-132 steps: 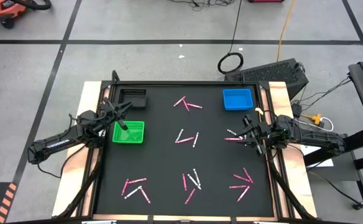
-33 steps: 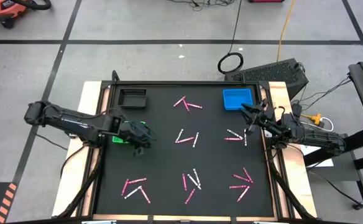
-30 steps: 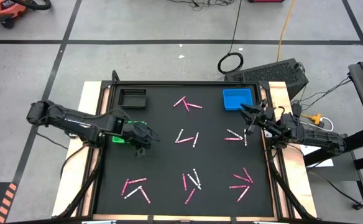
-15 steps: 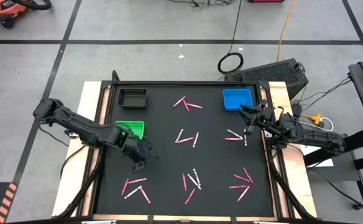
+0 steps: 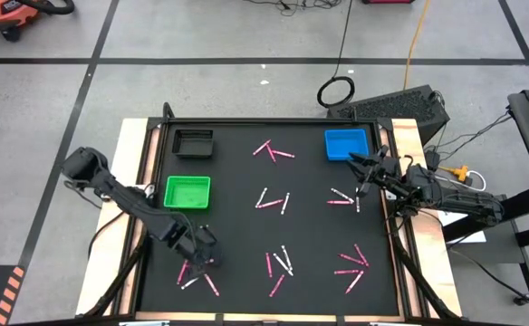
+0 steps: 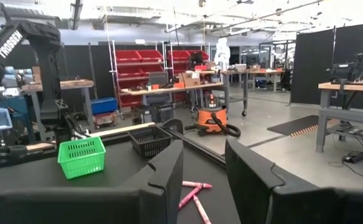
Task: Sort crayons
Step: Put the pink crayon into the green bin
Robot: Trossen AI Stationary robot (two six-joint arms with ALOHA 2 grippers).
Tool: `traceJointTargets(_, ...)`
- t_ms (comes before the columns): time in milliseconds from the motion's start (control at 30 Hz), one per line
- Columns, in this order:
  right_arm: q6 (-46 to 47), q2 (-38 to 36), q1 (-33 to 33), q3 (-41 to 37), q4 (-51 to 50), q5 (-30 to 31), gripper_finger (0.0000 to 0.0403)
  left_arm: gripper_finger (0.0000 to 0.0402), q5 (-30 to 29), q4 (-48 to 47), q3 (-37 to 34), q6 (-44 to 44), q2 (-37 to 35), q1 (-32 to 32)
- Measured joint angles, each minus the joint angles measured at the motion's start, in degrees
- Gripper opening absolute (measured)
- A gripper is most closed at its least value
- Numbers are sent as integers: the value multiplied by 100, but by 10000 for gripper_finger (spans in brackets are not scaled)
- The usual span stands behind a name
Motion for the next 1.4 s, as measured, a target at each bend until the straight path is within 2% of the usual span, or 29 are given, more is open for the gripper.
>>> traceJointTargets(467, 4, 0, 0, 2, -493, 0, 105, 95, -155, 64, 0, -719, 162, -369)
traceJointTargets(1133, 153, 0, 0, 2, -518, -2, 105, 94, -323, 12, 26, -737, 798, -403)
traceJointTargets(1233, 153, 1, 0, 2, -519, -2, 105, 81, -329, 7, 22, -737, 802, -393)
traceJointTargets(1400, 140, 0, 0, 2, -520, -2, 105, 33, -339, -27, 14, -736, 804, -389)
